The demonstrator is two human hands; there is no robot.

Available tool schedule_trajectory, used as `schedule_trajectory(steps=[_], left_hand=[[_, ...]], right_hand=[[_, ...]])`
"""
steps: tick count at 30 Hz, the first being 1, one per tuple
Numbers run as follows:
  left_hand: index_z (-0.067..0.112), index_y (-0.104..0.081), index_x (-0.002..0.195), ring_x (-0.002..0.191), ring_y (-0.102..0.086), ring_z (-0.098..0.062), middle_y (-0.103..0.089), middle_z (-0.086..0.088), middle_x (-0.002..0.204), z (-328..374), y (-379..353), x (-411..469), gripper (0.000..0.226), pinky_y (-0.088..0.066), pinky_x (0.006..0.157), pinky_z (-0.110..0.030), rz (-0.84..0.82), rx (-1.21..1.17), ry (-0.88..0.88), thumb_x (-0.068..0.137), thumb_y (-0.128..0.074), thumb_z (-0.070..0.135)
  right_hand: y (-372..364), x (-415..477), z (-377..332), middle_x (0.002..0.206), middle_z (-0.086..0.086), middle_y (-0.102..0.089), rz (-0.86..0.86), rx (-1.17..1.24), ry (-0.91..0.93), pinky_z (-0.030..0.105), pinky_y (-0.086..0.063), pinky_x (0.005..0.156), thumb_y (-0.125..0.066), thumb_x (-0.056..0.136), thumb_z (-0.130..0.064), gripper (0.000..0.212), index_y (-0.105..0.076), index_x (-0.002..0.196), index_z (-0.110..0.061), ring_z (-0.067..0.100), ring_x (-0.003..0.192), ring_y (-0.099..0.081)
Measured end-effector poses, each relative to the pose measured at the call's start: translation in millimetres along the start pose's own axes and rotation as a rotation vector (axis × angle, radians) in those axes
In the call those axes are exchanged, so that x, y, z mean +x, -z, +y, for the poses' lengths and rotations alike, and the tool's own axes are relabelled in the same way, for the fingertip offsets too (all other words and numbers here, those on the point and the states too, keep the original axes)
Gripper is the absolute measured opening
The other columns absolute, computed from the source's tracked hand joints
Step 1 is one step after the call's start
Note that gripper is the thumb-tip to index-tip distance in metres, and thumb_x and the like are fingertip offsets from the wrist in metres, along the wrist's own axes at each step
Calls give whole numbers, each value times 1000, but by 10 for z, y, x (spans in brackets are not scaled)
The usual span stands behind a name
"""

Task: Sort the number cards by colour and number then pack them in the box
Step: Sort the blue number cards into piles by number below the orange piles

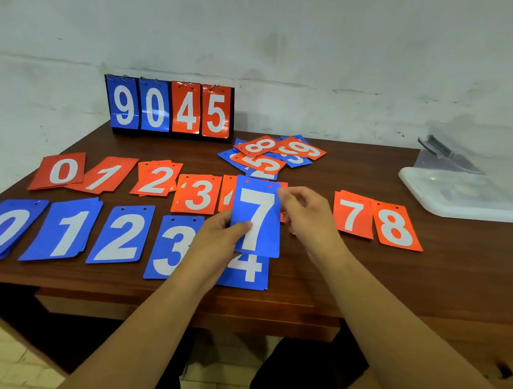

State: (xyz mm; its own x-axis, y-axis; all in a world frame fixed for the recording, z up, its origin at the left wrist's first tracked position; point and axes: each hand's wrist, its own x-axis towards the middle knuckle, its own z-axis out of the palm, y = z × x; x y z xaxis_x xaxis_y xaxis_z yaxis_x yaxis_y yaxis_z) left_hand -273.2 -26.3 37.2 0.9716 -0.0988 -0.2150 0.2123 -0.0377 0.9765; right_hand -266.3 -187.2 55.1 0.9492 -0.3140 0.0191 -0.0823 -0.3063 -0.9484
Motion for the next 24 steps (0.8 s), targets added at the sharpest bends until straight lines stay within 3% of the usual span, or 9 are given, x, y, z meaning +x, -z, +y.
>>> schedule_trajectory(steps=[4,7,9,11,13,15,18,24], left_hand=[[31,-57,100,83,-68,-9,-66,11,99,-22,-10,-47,12,-60,70,-29,-59,177,-78,91,-65,32],[31,-54,116,85,-63,-5,-59,13,105,-45,1,-41,28,-50,61,-15,-93,447,-208,90,-64,37],[27,-53,124,91,-56,-4,-55,10,111,-86,37,1,37,-43,63,-10,-63,630,-333,91,-64,36],[25,-53,127,105,-51,-6,-53,6,122,-123,72,36,40,-43,76,-12,-68,807,-437,90,-65,36],[26,-53,130,123,-44,-9,-47,6,134,-145,92,53,44,-43,95,-22,-147,1004,-472,90,-65,38],[28,-52,134,132,-37,-12,-42,7,142,-150,98,55,48,-37,107,-32,-232,1165,-457,89,-64,41],[30,-53,133,136,-33,-13,-41,6,145,-131,91,57,47,-34,111,-37,-287,1250,-445,89,-62,45],[29,-53,133,135,-34,-14,-42,5,144,-104,73,65,47,-36,107,-34,-314,1280,-476,89,-63,43]], right_hand=[[3,-92,56,106,-2,-64,-13,112,-87,22,-52,54,-68,90,-24,26,-56,113,-25,15,105,-61],[136,-131,89,113,4,-65,15,66,-113,18,-47,51,-69,89,-22,18,-59,104,-22,16,106,-61],[245,-149,136,116,6,-63,40,-24,-112,20,-48,53,-70,88,-19,16,-61,102,-19,18,106,-61],[348,-166,220,119,7,-62,61,-152,-117,28,-55,66,-72,87,-16,15,-63,98,-16,21,109,-60],[448,-188,318,118,9,-63,79,-328,-103,33,-55,77,-71,87,-16,14,-65,100,-13,19,104,-60],[546,-218,423,113,9,-66,99,-489,-105,30,-52,75,-68,89,-18,19,-66,106,-9,16,93,-59],[673,-267,545,107,7,-66,137,-627,-166,27,-49,66,-64,90,-22,22,-64,109,-11,17,86,-60],[695,-365,654,116,7,-59,225,-772,-179,31,-51,80,-64,90,-31,30,-60,114,-13,21,103,-59]])
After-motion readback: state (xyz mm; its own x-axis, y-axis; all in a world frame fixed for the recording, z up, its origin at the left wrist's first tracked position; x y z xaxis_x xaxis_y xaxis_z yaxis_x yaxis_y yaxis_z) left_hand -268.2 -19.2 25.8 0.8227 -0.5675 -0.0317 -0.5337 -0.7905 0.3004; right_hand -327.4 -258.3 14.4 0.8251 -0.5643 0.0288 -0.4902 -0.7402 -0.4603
